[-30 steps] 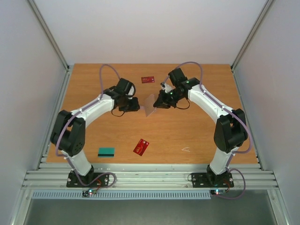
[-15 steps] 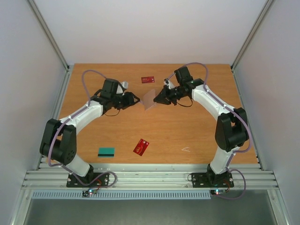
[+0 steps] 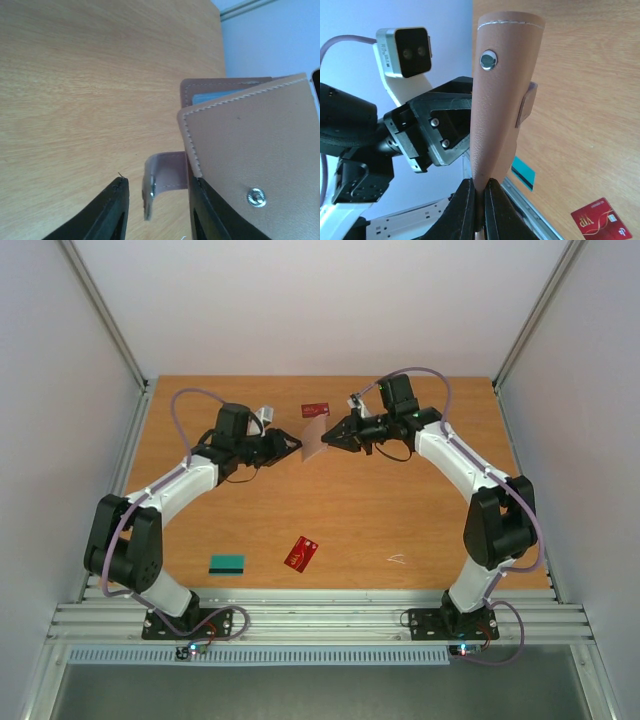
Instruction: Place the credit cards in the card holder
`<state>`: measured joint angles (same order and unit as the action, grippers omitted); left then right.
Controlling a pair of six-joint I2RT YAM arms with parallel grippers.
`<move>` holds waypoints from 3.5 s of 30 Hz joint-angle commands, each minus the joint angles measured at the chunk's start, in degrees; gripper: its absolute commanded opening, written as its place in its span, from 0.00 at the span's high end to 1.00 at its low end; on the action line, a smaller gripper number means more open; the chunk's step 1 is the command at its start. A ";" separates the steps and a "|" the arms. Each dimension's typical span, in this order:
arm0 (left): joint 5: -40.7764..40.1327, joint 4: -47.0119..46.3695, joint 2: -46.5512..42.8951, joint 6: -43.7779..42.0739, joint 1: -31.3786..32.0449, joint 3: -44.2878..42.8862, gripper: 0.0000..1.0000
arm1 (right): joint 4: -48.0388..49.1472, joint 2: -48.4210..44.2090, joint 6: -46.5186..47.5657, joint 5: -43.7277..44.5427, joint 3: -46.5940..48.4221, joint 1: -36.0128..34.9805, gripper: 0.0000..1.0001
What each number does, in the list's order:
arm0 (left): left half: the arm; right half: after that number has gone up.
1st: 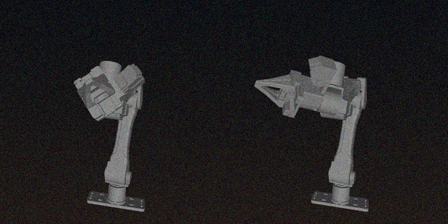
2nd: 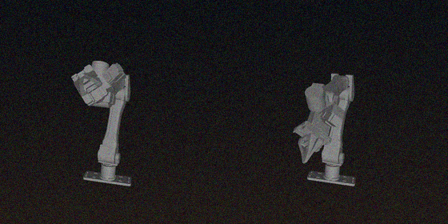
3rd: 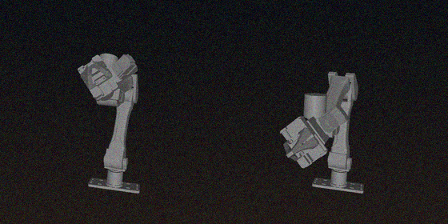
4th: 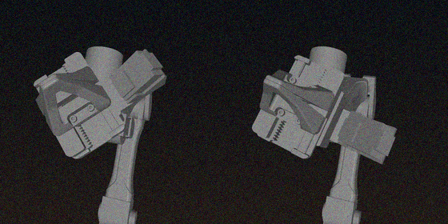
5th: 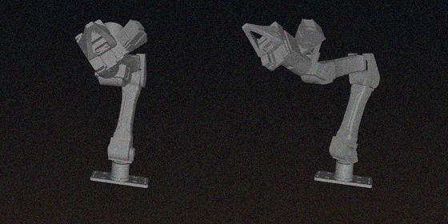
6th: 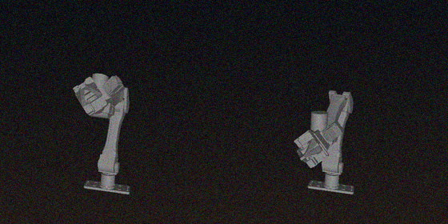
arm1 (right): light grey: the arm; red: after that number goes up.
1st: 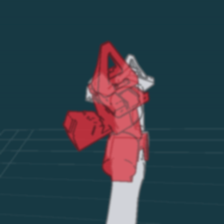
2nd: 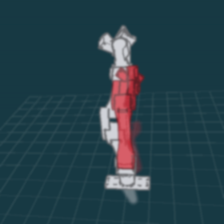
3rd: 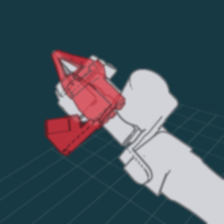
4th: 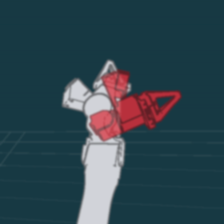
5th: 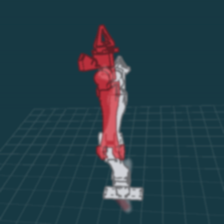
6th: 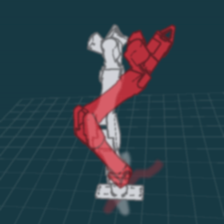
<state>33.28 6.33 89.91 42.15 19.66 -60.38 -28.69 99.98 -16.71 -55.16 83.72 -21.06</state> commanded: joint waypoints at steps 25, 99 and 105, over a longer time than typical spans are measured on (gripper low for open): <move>8.02 -20.18 -1.73 9.52 -1.51 4.00 1.00 | 12.20 -1.27 -4.46 -6.89 -7.08 1.50 0.99; -8.42 30.27 18.92 -25.72 -4.56 -7.72 1.00 | -6.71 23.86 13.99 3.06 3.62 -4.72 0.56; -7.64 30.13 19.37 -25.67 -4.28 -8.12 1.00 | -6.18 24.16 13.42 1.58 5.18 -6.02 0.56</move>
<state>25.04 36.27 108.16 17.43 15.29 -68.64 -35.35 122.89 -2.55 -51.53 86.98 -26.06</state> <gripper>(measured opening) 0.034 0.443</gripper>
